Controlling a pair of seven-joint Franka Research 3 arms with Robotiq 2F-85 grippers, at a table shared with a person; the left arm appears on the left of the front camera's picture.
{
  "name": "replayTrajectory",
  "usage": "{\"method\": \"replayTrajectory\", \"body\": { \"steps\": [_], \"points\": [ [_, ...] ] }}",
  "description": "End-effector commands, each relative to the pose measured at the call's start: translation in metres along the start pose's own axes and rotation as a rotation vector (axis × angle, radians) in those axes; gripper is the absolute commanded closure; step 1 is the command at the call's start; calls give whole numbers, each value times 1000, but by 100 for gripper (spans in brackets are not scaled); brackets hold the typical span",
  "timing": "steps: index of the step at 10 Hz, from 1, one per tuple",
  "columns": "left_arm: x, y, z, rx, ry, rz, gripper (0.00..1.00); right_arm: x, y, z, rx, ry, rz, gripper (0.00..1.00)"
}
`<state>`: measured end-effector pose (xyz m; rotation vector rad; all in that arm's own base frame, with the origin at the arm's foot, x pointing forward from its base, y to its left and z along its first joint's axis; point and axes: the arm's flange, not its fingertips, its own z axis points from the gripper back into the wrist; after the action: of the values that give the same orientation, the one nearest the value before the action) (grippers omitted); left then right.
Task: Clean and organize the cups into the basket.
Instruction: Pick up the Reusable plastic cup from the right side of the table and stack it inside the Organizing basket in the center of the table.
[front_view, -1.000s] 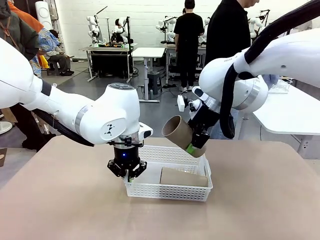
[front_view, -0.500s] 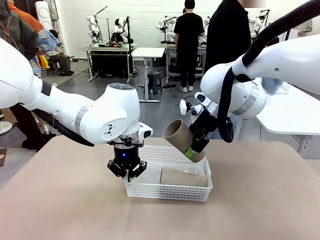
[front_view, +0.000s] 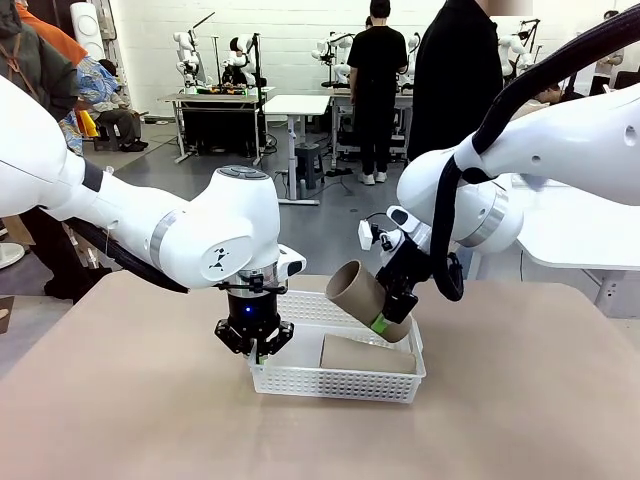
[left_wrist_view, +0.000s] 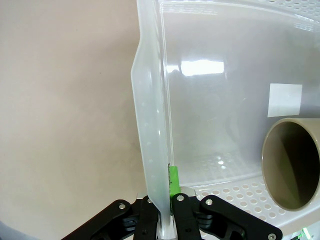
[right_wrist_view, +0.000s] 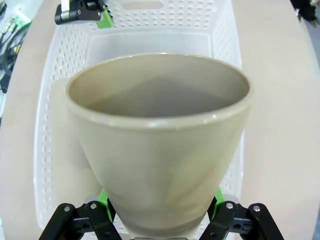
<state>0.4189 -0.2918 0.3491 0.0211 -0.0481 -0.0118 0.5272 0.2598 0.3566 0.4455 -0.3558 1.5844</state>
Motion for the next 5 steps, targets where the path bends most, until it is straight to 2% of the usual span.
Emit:
{"method": "replayTrajectory", "body": {
  "steps": [1, 4, 5],
  "points": [
    [-2, -1, -2, 5, 4, 0, 100, -6, -3, -6, 7, 17, 37, 18],
    [-2, -1, -2, 5, 4, 0, 100, -10, -6, -14, 37, 19, 79, 18],
    [-2, -1, -2, 5, 4, 0, 100, -10, -5, -16, 41, 22, 72, 2]
  ]
}}
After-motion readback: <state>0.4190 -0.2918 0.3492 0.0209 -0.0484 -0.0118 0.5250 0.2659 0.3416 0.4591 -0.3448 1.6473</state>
